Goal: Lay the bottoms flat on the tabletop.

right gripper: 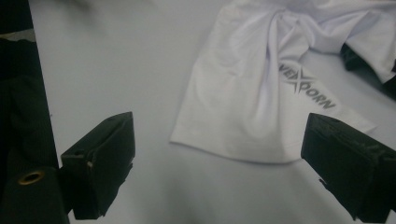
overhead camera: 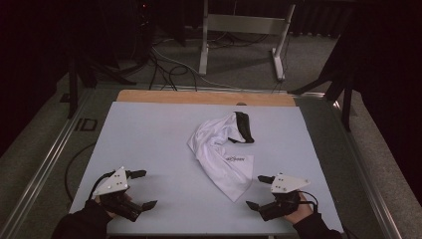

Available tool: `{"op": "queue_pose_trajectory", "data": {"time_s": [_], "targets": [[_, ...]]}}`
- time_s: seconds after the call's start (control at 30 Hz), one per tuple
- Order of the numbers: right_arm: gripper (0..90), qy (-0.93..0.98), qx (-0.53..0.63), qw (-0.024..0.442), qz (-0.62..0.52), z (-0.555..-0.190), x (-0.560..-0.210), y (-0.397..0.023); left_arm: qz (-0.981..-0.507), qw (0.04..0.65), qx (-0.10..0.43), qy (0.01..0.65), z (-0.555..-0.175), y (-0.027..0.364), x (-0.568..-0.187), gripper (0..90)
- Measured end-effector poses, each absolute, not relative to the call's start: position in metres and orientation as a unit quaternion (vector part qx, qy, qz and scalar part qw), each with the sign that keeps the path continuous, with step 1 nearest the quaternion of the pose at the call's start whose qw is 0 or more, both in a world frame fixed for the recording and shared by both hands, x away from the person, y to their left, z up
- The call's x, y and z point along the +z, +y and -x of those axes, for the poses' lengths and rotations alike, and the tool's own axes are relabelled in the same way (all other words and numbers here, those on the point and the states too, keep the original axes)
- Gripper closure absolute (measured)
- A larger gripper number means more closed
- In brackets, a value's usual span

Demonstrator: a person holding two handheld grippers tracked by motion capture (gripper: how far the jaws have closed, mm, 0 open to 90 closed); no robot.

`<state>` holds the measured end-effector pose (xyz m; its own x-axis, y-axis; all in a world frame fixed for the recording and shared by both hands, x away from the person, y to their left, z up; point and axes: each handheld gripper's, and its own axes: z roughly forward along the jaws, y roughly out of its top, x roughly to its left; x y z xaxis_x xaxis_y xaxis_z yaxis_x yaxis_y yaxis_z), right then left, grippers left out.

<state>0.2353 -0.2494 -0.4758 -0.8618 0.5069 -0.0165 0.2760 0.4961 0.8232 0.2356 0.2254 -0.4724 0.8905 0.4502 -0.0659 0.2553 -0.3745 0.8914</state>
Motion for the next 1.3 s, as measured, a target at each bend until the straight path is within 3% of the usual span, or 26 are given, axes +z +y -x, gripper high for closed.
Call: {"op": "queue_pose_trajectory", "data": {"time_s": [0.73, 1.3], "targets": [[10.3, 0.832, 0.468, 0.184, -0.236, -0.26, -0.423, -0.234, -0.82, 0.522, 0.106, 0.207, -0.252, 0.21, -0.434, 0.2], [10.3, 0.828, 0.476, 0.166, -0.245, -0.309, -0.433, -0.198, -0.819, 0.506, 0.128, 0.238, -0.28, 0.176, -0.442, 0.2]]}}
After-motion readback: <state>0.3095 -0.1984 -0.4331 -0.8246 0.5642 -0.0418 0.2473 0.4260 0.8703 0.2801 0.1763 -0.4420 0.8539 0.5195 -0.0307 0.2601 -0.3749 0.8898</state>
